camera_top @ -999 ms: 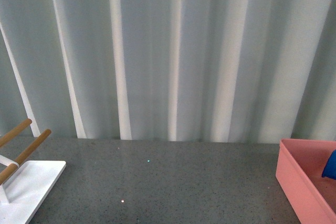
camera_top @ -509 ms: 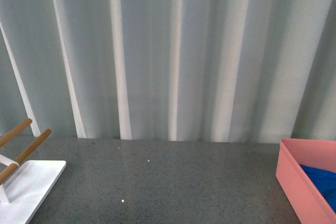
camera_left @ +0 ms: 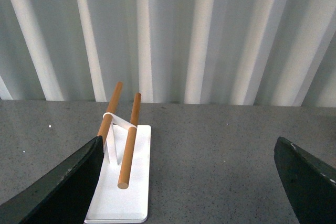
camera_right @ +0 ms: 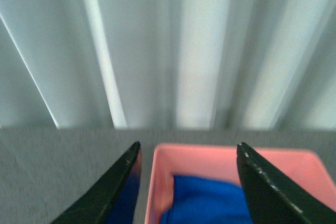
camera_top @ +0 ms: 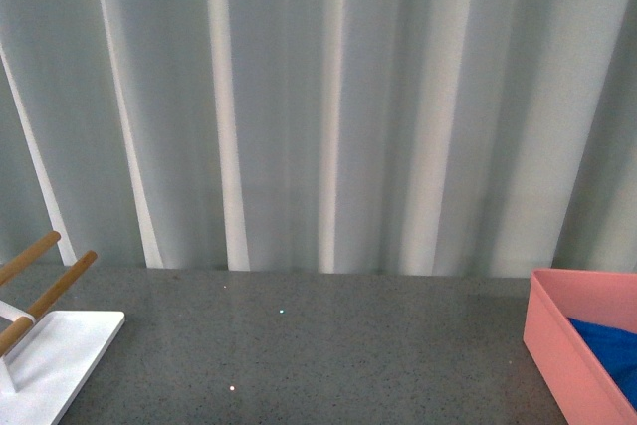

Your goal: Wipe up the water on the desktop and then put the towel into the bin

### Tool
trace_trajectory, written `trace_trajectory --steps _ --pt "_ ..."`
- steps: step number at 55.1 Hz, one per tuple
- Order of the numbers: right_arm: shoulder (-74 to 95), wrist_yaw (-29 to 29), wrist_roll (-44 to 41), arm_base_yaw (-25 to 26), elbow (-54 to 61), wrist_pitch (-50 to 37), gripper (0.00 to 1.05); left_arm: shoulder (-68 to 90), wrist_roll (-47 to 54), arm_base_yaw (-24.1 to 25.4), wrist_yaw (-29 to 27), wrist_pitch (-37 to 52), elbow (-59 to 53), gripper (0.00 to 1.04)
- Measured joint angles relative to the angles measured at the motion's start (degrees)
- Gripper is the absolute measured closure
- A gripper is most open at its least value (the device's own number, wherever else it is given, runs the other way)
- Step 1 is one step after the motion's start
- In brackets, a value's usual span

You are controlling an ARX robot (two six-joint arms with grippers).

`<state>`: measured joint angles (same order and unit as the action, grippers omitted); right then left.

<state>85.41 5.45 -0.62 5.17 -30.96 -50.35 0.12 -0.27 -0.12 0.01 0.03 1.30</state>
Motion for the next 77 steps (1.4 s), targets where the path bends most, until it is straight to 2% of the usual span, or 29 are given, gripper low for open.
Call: trace_trajectory --steps 5,9,13,18,32,38,56,77 --pt "-5.1 -0.8 0.0 -0.5 4.5 -4.6 0.69 0.0 0.0 0.0 -0.1 0.0 0.0 0.07" --pt "-8.7 -1.2 0.0 -1.3 9.9 -5.1 0.89 0.0 0.0 0.0 0.0 0.0 0.0 0.07" --pt "-11.0 -1.8 -0.2 -1.6 13.1 -5.0 1.02 0.0 0.0 0.0 0.0 0.0 0.0 0.07" --pt "-14.6 -5.0 -0.1 -3.7 16.2 -4.9 1.01 0.0 0.0 0.0 0.0 0.0 0.0 0.07" --pt "-28.2 -5.2 0.0 -5.1 24.3 0.5 1.01 0.0 0.0 0.0 0.0 0.0 0.0 0.07" --pt "-29.9 -5.2 0.0 -5.1 27.6 -1.2 1.01 0.0 0.0 0.0 0.0 0.0 0.0 0.07" --pt "-48.7 -5.2 0.0 -5.1 29.4 14.6 1.01 0.0 0.0 0.0 0.0 0.0 0.0 0.07" --pt "-62.5 -5.4 0.0 -5.1 29.6 27.4 1.01 0.0 0.0 0.0 0.0 0.0 0.0 0.07"
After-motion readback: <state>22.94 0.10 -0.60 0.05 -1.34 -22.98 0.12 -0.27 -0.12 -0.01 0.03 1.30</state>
